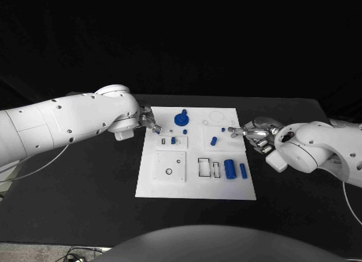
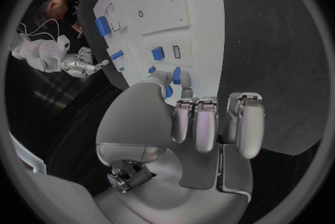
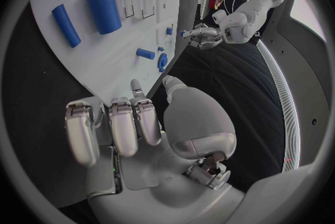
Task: Assemble the parts on the task board
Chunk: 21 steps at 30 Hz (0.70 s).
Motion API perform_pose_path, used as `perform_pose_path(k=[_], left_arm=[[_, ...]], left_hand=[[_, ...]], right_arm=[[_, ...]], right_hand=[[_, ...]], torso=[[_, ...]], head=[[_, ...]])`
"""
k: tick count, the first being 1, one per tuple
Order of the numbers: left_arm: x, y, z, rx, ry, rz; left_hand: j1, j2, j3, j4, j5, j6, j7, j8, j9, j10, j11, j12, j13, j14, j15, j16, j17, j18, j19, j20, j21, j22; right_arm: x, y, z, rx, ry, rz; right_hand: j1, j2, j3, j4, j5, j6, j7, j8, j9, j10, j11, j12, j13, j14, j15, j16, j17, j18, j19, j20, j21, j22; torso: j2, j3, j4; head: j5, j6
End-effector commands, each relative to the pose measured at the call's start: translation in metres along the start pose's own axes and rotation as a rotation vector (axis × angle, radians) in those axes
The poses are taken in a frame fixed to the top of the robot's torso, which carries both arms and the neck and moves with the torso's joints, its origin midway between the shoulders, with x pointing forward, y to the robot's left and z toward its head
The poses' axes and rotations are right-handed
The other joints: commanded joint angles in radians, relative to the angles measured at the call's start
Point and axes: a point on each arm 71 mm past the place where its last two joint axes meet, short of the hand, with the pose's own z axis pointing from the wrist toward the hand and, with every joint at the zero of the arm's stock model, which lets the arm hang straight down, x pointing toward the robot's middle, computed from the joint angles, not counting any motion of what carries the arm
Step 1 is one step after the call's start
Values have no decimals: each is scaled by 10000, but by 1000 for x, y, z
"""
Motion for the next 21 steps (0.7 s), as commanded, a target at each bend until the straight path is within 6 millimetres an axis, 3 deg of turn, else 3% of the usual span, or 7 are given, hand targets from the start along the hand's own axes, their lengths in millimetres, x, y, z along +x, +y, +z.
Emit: perform_pose_path(k=[1,21], left_arm=[[5,-2,-3,-223,265,66],[18,-11,-5,-721,424,458]], left_hand=[[19,-79,-39,5,-47,19,-17,11,-15,1022,-52,25,2634,1039,-81,25,2631,-75,1071,-75,24,2634],[-41,-35,-32,12,-68,2,-3,-12,-36,1022,-44,25,2634,1039,-80,25,2631,-75,1071,-79,24,2634]], right_arm=[[1,0,0,-58,-13,-81],[2,2,0,-94,-15,-82]], right_hand=[[66,-8,-52,10,35,-60,-11,38,-5,1038,88,39,2633,1042,67,41,2635,-68,1029,49,45,2634],[78,-3,-63,11,43,-60,-8,48,-3,1038,91,39,2633,1042,69,41,2635,-68,1029,52,45,2634]], torso=[[-8,-6,-4],[-8,5,-5]], head=[[8,-14],[-2,-14]])
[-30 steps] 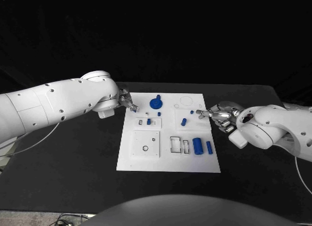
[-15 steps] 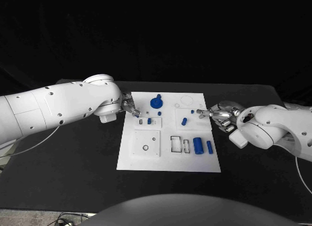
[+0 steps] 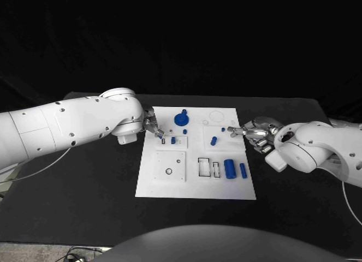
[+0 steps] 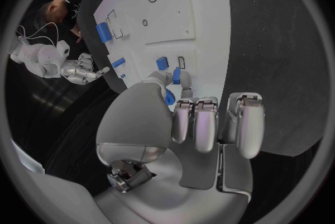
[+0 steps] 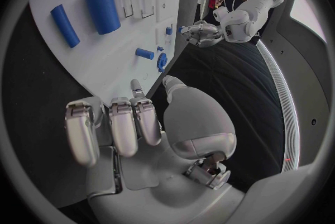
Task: Assemble the parts on the task board
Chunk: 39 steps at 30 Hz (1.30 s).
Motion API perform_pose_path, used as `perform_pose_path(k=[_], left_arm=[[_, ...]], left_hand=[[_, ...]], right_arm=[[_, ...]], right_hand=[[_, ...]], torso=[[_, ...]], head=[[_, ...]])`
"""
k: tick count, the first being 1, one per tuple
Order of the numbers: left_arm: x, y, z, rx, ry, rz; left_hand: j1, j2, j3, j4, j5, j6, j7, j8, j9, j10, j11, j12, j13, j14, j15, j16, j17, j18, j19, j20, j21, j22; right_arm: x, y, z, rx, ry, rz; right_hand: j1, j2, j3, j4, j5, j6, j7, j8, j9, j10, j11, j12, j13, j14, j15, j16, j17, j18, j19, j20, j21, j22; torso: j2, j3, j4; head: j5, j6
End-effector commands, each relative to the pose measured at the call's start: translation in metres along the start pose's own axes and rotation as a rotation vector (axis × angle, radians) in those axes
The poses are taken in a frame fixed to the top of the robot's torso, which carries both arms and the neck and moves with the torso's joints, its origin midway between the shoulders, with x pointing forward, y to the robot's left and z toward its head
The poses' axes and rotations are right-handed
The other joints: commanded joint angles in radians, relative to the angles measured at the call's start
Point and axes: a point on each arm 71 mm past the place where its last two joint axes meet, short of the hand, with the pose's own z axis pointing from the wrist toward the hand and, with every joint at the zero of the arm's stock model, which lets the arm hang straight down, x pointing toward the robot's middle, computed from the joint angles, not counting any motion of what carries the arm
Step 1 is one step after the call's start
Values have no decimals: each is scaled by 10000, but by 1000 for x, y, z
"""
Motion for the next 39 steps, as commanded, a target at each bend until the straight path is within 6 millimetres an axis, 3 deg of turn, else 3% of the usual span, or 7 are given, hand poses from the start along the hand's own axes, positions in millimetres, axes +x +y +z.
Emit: perform_pose_path(k=[1,39], left_arm=[[4,0,0,-553,174,229],[13,-8,4,-1181,92,1113]], left_hand=[[-43,-34,-24,5,-69,12,-14,-11,-15,1022,-44,25,2635,1039,-80,25,2633,-75,1071,-79,24,2634],[-44,8,8,-21,-74,-5,-21,-25,-27,1022,-44,25,2635,1039,-79,25,2633,-75,1071,-80,24,2634]], right_arm=[[1,1,0,-70,6,-84],[1,1,0,-89,14,-86]], right_hand=[[78,-3,-63,11,44,-60,-8,50,-3,1038,91,40,2634,1042,69,41,2627,-67,1029,53,45,2635],[93,2,-75,11,56,-62,-4,61,-2,1038,94,40,2634,1042,73,41,2627,-67,1029,56,45,2635]], torso=[[6,-4,3],[6,-6,6]], head=[[-8,1],[15,1]])
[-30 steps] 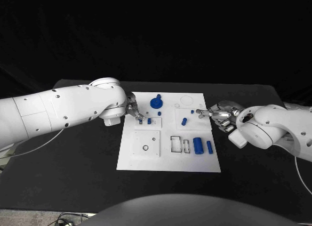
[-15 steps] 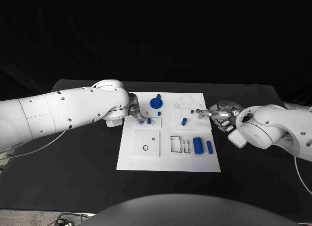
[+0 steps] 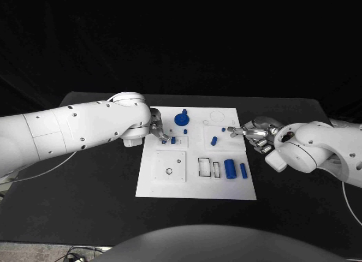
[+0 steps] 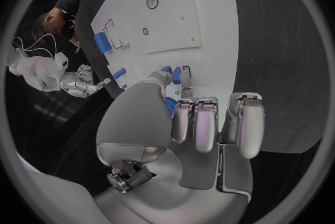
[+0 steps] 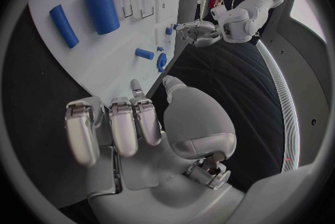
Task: Assemble the parts on the task board
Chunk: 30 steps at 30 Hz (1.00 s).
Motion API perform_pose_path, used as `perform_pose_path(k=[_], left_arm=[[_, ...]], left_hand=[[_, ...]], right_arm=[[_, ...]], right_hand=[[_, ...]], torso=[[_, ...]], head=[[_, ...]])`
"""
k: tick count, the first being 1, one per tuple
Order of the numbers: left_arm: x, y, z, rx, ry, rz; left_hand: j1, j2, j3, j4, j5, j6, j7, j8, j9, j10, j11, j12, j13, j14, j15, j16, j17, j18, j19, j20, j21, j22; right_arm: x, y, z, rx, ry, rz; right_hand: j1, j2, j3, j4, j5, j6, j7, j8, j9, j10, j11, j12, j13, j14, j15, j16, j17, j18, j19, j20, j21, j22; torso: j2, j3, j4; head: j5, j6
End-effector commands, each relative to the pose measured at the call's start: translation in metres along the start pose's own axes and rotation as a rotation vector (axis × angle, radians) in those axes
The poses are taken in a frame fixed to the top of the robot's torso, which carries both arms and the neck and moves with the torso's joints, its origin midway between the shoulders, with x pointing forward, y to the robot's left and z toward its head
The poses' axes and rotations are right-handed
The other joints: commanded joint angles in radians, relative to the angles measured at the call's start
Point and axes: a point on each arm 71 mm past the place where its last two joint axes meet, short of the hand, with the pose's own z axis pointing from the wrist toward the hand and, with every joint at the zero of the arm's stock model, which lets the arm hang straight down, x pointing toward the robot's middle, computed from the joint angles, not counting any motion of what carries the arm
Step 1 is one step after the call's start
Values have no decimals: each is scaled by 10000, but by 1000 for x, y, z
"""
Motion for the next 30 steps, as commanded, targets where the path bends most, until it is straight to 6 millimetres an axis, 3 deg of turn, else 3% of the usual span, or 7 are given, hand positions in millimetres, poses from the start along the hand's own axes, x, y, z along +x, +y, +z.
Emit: perform_pose_path(k=[1,9,30], left_arm=[[0,8,-1,-1312,-6,309],[-3,10,1,-1528,-119,441],[0,7,3,-1589,-12,597]], left_hand=[[-43,8,13,-26,-16,-4,-22,-13,11,1022,-44,25,2635,1039,-79,25,2634,-74,1071,-80,24,2634],[-37,-6,13,-33,-30,-8,-23,-15,9,1022,-46,25,2635,1039,-80,25,2634,-74,1071,-79,24,2634],[-94,22,34,-24,-492,-81,17,-115,-81,1022,-13,25,2635,1039,-77,25,2634,-74,1071,-76,24,2634]], right_arm=[[1,0,0,-71,20,-87],[0,0,0,-62,18,-84],[1,0,0,-71,30,-89]], right_hand=[[93,2,-75,11,56,-62,-4,62,-2,1038,94,39,2635,1042,73,41,2632,-68,1029,56,45,2630],[93,2,-75,11,56,-62,-4,62,-2,1038,94,39,2635,1042,73,41,2632,-68,1029,56,45,2630],[93,2,-75,11,56,-62,-4,62,-2,1038,94,39,2635,1042,73,41,2632,-68,1029,56,45,2630]], torso=[[-2,-1,1],[-3,0,2],[-5,3,-1]], head=[[3,1],[31,1],[30,1]])
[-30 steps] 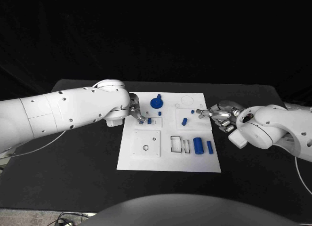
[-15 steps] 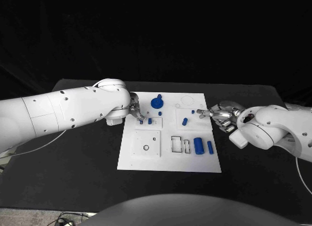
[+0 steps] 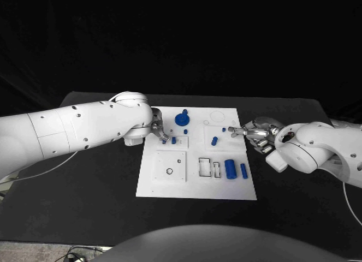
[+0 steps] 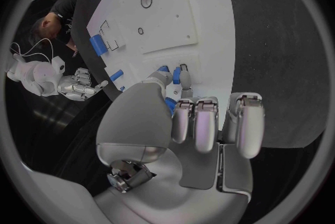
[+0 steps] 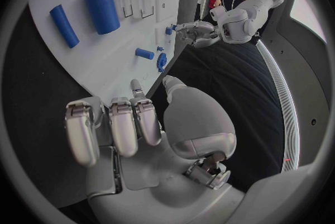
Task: Assemble the parts on the task board
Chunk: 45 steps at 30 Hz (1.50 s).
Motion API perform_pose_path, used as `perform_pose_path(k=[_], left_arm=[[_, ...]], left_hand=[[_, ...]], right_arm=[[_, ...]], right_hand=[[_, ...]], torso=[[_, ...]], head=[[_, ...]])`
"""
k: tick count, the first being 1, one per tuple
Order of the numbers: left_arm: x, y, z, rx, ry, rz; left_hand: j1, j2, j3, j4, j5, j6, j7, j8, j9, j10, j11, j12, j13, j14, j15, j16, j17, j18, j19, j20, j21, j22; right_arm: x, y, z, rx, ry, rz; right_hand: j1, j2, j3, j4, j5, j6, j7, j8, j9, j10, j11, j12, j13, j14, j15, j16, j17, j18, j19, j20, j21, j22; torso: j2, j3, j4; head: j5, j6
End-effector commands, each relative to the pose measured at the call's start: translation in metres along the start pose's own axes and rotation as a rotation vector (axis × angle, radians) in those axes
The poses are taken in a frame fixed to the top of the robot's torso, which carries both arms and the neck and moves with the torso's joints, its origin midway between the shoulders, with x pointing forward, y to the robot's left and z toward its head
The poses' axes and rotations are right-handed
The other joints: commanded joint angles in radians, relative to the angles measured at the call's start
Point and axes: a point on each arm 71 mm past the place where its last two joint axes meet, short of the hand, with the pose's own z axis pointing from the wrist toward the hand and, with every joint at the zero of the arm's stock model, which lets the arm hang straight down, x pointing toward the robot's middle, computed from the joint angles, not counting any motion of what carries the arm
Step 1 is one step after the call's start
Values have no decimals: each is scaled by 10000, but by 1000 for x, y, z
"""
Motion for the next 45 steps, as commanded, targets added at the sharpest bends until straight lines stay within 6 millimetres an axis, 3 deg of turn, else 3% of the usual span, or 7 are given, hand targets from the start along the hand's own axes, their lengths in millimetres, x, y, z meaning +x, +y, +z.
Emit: perform_pose_path(k=[1,17,45], left_arm=[[1,9,-1,-1495,123,222],[2,12,0,-1575,-37,348],[2,11,2,-1511,-47,240]], left_hand=[[-93,27,39,-27,-53,-84,19,-57,-15,1022,-11,25,2635,1040,-76,25,2635,-74,1071,-76,24,2634],[-60,72,87,-35,-295,-77,29,-92,-66,1022,1,25,2635,1040,-68,25,2635,-74,1071,-72,24,2634],[-61,145,137,-18,-380,-69,39,-103,-88,1022,10,25,2635,1040,-63,25,2635,-74,1071,-73,24,2634]], right_arm=[[1,1,0,-73,35,-91],[1,0,0,-71,57,-98],[1,0,-1,-47,55,-92]], right_hand=[[93,2,-75,11,56,-62,-4,62,-2,1038,94,39,2628,1042,73,41,2634,-68,1030,56,45,2633],[93,2,-75,11,56,-62,-4,62,-2,1038,94,39,2628,1042,73,41,2634,-68,1030,56,45,2633],[93,2,-75,11,56,-62,-4,62,-2,1038,94,39,2628,1042,73,41,2634,-68,1030,56,45,2633]], torso=[[1,-1,1],[10,-7,4],[14,-4,3]], head=[[-2,1],[2,1],[-38,1]])
